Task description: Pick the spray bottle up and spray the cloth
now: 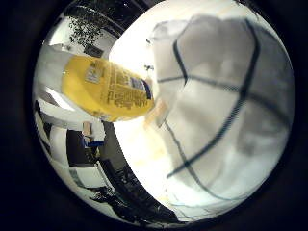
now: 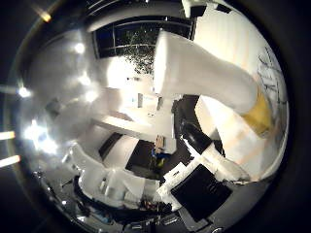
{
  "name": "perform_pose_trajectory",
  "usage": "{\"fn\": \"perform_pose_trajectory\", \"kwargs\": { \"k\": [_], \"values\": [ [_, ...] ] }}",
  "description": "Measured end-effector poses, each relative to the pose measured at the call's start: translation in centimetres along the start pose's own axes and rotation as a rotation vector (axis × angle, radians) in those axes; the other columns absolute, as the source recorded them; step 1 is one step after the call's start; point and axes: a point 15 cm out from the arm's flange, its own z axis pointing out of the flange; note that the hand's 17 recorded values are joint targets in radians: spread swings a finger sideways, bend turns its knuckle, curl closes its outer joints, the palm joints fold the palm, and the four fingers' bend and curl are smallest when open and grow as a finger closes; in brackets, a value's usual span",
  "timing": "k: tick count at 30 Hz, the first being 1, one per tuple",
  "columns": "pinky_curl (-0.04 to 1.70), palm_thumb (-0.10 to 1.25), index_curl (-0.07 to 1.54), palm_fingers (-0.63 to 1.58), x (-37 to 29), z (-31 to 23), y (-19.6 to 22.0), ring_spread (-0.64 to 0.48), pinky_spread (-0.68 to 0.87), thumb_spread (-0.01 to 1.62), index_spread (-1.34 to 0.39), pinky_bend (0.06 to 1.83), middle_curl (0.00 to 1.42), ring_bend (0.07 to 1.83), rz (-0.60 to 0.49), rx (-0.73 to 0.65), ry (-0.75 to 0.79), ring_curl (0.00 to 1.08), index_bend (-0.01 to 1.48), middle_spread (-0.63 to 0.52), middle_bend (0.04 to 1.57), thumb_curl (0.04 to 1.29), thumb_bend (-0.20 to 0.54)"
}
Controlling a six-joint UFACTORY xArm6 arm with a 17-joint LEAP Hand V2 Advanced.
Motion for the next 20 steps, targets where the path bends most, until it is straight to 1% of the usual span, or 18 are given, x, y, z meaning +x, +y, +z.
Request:
{"fn": "perform_pose_trajectory", "kwargs": {
  "k": [7,11,16,20],
  "values": [
    [0.31,0.76,0.35,0.2,-2.1,-6.3,1.2,0.16,0.42,1.05,-0.33,0.3,0.32,0.32,0.021,0.025,0.02,0.23,0.19,0.05,0.18,0.46,-0.021],
    [0.31,0.76,0.35,0.22,-3.4,-10.9,2.6,0.16,0.42,1.05,-0.32,0.29,0.32,0.3,0.016,0.048,0.072,0.23,0.18,0.04,0.19,0.46,-0.023],
    [0.3,0.75,0.35,0.24,-4.8,-15.6,5.4,0.16,0.42,1.06,-0.32,0.28,0.31,0.28,0.03,0.078,0.126,0.24,0.19,0.04,0.18,0.46,-0.022],
    [0.3,0.75,0.35,0.26,-5.0,-19.1,8.6,0.16,0.43,1.06,-0.32,0.26,0.31,0.27,0.056,0.097,0.177,0.24,0.19,0.04,0.19,0.46,-0.022]
  ]
}}
